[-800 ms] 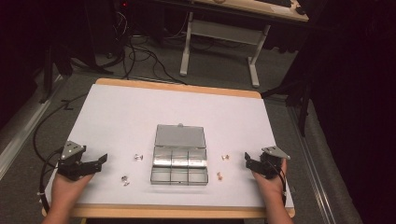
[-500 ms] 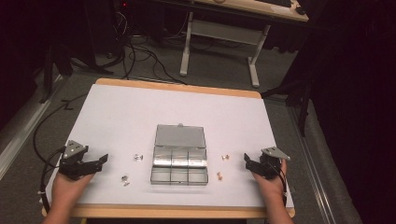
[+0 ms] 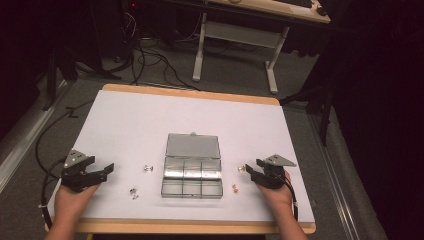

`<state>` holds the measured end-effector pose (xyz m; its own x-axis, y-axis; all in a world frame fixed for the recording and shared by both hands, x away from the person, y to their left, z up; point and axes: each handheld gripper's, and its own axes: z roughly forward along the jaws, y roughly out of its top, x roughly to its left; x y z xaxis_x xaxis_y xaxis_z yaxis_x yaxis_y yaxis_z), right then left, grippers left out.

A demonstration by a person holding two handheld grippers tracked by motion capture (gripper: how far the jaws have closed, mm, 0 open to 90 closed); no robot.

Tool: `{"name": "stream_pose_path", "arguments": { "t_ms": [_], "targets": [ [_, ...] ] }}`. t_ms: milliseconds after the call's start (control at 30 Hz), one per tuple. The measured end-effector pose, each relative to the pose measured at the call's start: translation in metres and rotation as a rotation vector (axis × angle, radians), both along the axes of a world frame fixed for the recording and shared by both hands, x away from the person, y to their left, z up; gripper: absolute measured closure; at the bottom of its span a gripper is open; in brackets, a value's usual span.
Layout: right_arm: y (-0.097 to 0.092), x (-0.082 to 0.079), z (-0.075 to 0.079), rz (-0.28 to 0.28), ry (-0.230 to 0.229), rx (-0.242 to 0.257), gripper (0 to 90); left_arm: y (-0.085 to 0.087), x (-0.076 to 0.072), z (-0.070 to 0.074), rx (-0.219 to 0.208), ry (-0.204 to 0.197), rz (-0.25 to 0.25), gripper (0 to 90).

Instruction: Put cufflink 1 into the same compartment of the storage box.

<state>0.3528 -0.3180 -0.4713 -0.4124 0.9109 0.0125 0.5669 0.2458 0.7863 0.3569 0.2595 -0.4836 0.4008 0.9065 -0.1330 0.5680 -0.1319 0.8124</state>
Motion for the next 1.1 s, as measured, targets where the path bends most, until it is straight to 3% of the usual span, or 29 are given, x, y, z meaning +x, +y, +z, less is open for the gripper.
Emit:
{"name": "stream_pose_path", "arguments": {
  "t_ms": [167,267,467,533,600,733,933,1033,1100],
  "targets": [
    [0.007,0.007,-0.003,0.058,0.037,0.0,57.1,0.001,0.001,0.0,0.003,0.004,0.009,21.8],
    [0.011,0.009,-0.006,0.082,0.059,-0.029,58.2,0.001,0.001,0.0,0.005,0.006,0.014,21.7],
    [0.017,0.014,-0.007,0.107,0.068,-0.026,65.5,0.0,0.001,0.0,0.01,0.009,0.012,21.7],
    [0.021,0.015,-0.008,0.118,0.063,-0.055,68.1,0.001,0.001,0.0,0.006,0.007,0.014,21.5],
    [0.022,0.015,-0.008,0.126,0.064,-0.053,76.4,0.001,0.001,0.0,0.002,0.006,0.016,21.5],
    [0.021,0.015,-0.007,0.134,0.068,-0.052,78.5,0.0,0.001,0.0,0.009,0.011,0.015,21.5],
    [0.021,0.01,-0.003,0.133,0.052,-0.052,78.7,0.0,0.001,0.0,0.012,0.007,0.016,21.7],
    [0.02,0.002,0.003,0.13,0.044,-0.027,78.7,-0.001,0.0,0.0,0.012,0.004,0.017,22.0],
    [0.019,-0.013,0.005,0.146,0.05,-0.024,78.7,0.0,0.0,0.0,0.013,0.005,0.016,22.1]
  ]
}}
